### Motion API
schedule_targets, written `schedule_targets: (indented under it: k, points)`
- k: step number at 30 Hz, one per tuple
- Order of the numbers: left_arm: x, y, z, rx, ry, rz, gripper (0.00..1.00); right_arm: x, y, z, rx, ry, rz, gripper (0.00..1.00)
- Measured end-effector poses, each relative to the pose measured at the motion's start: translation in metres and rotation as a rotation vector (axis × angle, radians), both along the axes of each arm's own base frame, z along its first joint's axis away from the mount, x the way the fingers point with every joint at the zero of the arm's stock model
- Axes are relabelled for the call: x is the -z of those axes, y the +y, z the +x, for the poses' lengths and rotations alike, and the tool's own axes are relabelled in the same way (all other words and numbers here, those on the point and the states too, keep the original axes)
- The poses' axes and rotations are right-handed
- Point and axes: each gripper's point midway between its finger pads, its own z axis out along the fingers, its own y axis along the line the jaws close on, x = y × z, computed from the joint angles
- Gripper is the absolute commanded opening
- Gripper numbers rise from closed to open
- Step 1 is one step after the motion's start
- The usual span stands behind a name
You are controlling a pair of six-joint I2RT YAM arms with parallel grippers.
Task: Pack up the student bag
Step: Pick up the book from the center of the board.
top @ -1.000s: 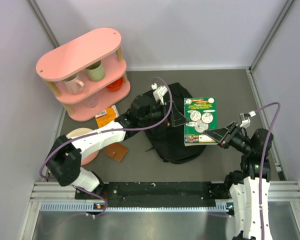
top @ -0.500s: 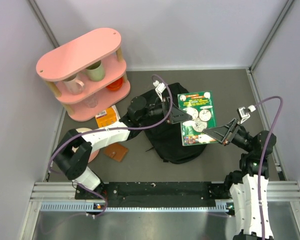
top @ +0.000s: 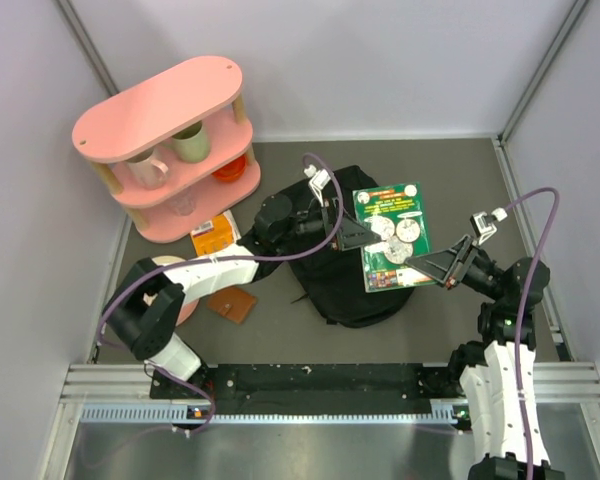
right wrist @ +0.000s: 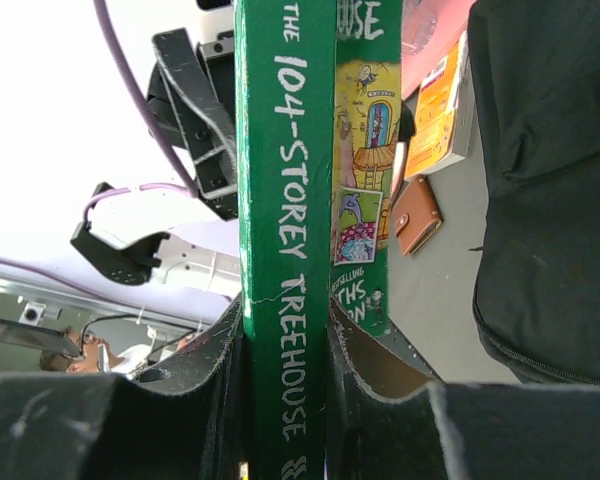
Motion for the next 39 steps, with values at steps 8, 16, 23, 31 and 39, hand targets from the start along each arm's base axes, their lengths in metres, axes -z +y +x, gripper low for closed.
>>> schedule_targets:
  k: [8,16,23,31,39]
  points:
    - [0.021,0.007,0.004,-0.051,-0.003,0.094,0.94,-0.008,0.0,0.0,-0.001,-0.005,0.021,0.0]
    - [-0.002,0.002,-0.008,0.037,-0.048,-0.024,0.93,-0.011,0.0,0.001,-0.011,0.006,0.052,0.0]
    - [-0.008,-0.003,-0.012,0.091,-0.035,-0.075,0.64,-0.012,0.001,0.0,-0.013,0.001,0.05,0.0]
    - [-0.01,-0.002,-0.012,0.09,-0.01,-0.07,0.32,0.004,-0.001,0.005,0.003,0.011,0.01,0.0]
    - [-0.003,0.001,-0.008,0.041,-0.018,-0.006,0.64,0.014,-0.003,0.01,0.006,0.045,-0.065,0.0]
